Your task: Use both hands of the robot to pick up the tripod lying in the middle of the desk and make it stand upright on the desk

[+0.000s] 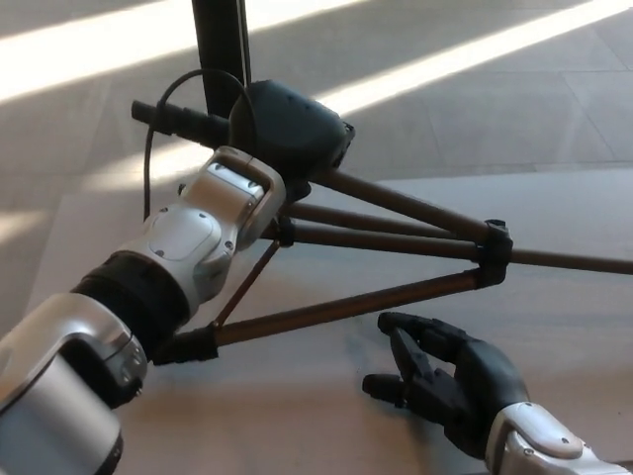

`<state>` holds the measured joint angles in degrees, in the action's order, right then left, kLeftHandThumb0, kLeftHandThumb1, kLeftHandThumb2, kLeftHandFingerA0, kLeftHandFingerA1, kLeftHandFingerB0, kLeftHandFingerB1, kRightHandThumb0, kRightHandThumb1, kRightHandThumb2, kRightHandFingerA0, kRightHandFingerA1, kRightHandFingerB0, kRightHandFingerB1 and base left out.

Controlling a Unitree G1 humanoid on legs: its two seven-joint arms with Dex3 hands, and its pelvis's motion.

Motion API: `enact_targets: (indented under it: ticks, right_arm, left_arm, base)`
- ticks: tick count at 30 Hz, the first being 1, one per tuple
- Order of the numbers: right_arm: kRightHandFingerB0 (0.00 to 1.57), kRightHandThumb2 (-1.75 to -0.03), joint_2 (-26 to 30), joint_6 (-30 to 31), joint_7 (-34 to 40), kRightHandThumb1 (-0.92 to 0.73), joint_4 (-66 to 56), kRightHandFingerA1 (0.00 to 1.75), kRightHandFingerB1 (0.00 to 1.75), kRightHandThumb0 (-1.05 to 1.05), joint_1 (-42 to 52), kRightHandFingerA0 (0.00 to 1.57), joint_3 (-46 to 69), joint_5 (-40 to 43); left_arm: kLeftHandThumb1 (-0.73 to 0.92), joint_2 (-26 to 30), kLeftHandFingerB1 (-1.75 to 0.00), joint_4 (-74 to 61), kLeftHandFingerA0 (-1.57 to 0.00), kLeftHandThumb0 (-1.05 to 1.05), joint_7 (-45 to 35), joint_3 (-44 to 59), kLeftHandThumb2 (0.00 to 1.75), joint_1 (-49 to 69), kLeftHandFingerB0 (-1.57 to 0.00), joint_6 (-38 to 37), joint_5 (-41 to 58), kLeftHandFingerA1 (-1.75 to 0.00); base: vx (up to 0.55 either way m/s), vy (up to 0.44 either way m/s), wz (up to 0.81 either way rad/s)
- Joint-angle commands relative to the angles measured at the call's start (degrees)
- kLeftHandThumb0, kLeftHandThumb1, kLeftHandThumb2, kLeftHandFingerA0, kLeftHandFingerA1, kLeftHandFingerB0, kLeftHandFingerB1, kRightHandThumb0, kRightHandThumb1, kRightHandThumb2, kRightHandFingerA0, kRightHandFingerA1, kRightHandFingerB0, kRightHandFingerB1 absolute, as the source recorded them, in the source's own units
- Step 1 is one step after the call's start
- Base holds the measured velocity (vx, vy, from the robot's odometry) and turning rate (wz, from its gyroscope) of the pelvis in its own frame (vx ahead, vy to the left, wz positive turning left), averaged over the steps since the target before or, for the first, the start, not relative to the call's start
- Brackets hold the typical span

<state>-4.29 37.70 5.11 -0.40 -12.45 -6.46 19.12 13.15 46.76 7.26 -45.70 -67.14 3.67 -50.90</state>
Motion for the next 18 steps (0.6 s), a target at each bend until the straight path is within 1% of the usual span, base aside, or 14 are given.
enact_targets:
  ticks: [1,2,4,5,6,7,8,10,11,13,14,15,17,18]
  right_arm:
    - [0.43,-0.99,1.90,0.50,-2.26,-0.59,1.45,0.81,0.62,-0.66,3.66,0.54,-0.98,-2.48]
    - [0.45,-0.62,2.27,0.09,-2.69,-0.78,1.57,0.85,0.53,-0.67,3.52,0.52,-1.32,-3.04]
    - [0.45,-0.62,2.33,-0.02,-2.84,-0.78,1.46,0.85,0.53,-0.67,3.55,0.52,-1.14,-3.22]
    - [0.48,-0.62,1.95,0.87,-1.13,-0.78,2.03,0.81,0.51,-0.70,2.20,0.55,-0.82,-4.09]
    - [0.49,-0.63,1.73,0.57,-1.19,-0.77,2.48,0.83,0.53,-0.67,1.86,0.54,-0.43,-3.96]
    - [0.49,-0.63,1.73,0.56,-1.21,-0.78,2.47,0.80,0.51,-0.68,1.86,0.53,-0.32,-4.01]
    - [0.49,-0.62,1.47,0.34,-1.02,-0.76,3.12,0.82,0.52,-0.69,1.15,0.53,0.44,-3.83]
    - [0.50,-0.62,0.77,0.45,-0.24,-0.75,3.90,0.80,0.51,-0.69,0.21,0.54,1.45,-3.86]
    - [0.44,-0.63,0.16,1.55,-0.44,-0.76,4.10,0.79,0.50,-0.70,-1.06,0.44,3.17,-2.32]
    - [0.38,-0.63,-0.25,3.01,-0.32,-0.77,4.75,0.73,0.47,-0.73,-2.77,0.34,4.63,-1.78]
    - [0.36,-0.63,-0.24,3.39,-0.51,-0.78,5.07,0.72,0.44,-0.74,-3.41,0.31,4.94,-1.92]
    - [0.36,-0.64,-0.37,3.77,-0.52,-0.78,5.50,0.73,0.43,-0.75,-4.16,0.29,5.33,-1.93]
    - [0.34,-0.64,-0.54,4.24,-0.66,-0.79,7.16,0.76,0.42,-0.75,-6.49,0.26,6.15,-2.06]
    - [0.33,-0.64,-0.82,4.29,-0.58,-0.80,7.82,0.74,0.41,-0.75,-7.41,0.24,6.43,-2.16]
  left_arm:
    - [0.57,0.12,-0.90,2.17,-0.87,-0.30,0.67,-0.24,0.61,-4.90,-0.84,-2.35,-3.23,-1.64]
    - [0.44,-0.07,-0.95,2.73,-1.17,-0.34,1.08,-0.07,0.92,-5.57,-0.84,-2.69,-3.23,-1.31]
    - [0.44,-0.40,-0.95,3.36,-1.17,-0.34,1.32,0.00,0.92,-5.93,-0.84,-2.96,-3.26,-1.31]
    - [0.57,-0.91,-1.01,3.79,-0.93,-0.26,1.20,1.23,0.71,-6.95,-0.85,-3.55,-1.90,-1.65]
    - [0.56,-1.00,-1.00,3.78,-0.94,-0.28,1.15,1.33,0.72,-7.19,-0.85,-3.68,-1.94,-1.63]
    - [0.56,-1.15,-0.95,3.98,-0.92,-0.28,1.23,1.40,0.73,-7.29,-0.83,-3.80,-1.96,-1.49]
    - [0.54,-1.56,-0.92,3.93,-0.93,-0.27,0.90,1.77,0.71,-7.43,-0.86,-3.72,-1.63,-1.48]
    - [0.52,-1.85,-0.91,3.32,-0.93,-0.28,-0.18,2.40,0.69,-7.32,-0.85,-3.76,-1.17,-1.49]
    - [0.54,-2.05,-0.94,2.24,-0.93,-0.30,-0.17,2.00,0.66,-6.66,-0.86,-3.23,-1.97,-1.57]
    - [0.55,-2.46,-0.94,1.51,-0.93,-0.29,-1.01,2.36,0.69,-6.06,-0.86,-2.85,-1.69,-1.58]
    - [0.57,-2.63,-0.94,1.15,-0.90,-0.30,-1.24,2.64,0.74,-5.71,-0.85,-2.76,-1.42,-1.56]
    - [0.59,-2.75,-0.97,0.53,-0.93,-0.30,-1.42,2.99,0.79,-5.14,-0.86,-2.70,-1.03,-1.58]
    - [0.59,-2.85,-1.01,-1.14,-0.93,-0.31,-0.74,3.26,0.77,-3.30,-0.86,-2.56,-1.09,-1.57]
    - [0.57,-2.84,-0.70,-1.24,-0.92,-0.26,0.24,3.70,0.73,-2.56,-0.81,-3.25,-0.72,-1.44]
  base:
    - [0.00,0.000,0.00]
    - [0.00,0.000,0.00]
    - [0.00,0.000,0.00]
    - [0.00,0.000,0.00]
    - [0.00,0.000,0.00]
    - [0.00,0.000,0.00]
    - [0.00,0.000,0.00]
    - [0.00,0.000,0.00]
    - [0.00,0.000,0.00]
    - [0.00,0.000,0.00]
    - [0.00,0.000,0.00]
    - [0.00,0.000,0.00]
    - [0.00,0.000,0.00]
    - [0.00,0.000,0.00]
